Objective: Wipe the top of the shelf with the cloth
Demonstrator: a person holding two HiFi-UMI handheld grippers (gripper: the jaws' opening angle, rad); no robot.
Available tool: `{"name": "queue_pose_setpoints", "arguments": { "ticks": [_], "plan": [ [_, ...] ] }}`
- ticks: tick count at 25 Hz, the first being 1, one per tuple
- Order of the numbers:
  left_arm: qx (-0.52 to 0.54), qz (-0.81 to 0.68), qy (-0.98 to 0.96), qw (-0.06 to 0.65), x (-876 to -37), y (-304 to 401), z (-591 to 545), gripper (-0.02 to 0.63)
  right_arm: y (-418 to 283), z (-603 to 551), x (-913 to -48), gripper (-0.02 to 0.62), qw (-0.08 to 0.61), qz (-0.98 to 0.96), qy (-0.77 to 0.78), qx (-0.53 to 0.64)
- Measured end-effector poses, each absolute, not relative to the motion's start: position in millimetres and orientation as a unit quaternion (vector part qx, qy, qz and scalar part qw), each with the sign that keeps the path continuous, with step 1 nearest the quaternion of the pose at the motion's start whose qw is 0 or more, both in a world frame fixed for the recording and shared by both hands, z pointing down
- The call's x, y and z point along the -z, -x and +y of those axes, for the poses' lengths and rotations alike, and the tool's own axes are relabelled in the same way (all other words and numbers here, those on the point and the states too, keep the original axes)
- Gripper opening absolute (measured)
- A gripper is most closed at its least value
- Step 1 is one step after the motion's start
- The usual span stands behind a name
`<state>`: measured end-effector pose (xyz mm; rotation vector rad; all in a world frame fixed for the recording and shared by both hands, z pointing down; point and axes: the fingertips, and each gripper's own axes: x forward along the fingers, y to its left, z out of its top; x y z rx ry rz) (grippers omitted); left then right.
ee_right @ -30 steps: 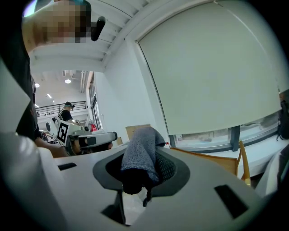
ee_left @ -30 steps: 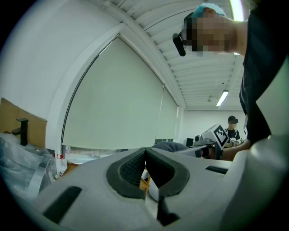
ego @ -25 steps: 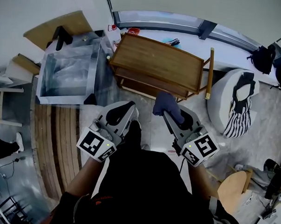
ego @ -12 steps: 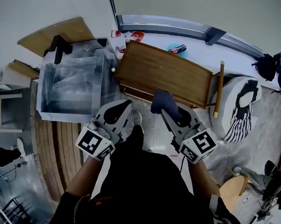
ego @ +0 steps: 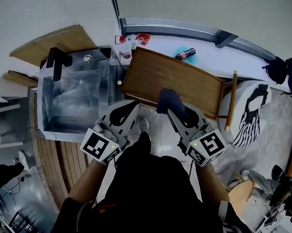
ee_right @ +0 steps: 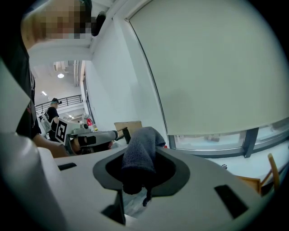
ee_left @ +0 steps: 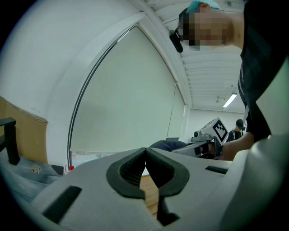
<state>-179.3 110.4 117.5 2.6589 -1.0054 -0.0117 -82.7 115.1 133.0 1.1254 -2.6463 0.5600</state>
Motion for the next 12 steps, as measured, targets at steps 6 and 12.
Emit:
{"name": "queue_pose_setpoints", "arguments": {
  "ticks": [6, 12],
  "plan": [
    [-0.002, -0.349, -0.924, 0.154, -126.0, 189.1, 77.9, 0.018, 92.0, 79.8, -137.5, 0.109, 0.114, -0.896, -0.386, -0.189],
    [-0.010, -0.355, -0.923, 0.148, -141.0, 192.9, 59.6, 0.018, 89.1, 59.7, -152.6, 0.109, 0.115, -0.892, -0.391, -0.197]
  ]
}}
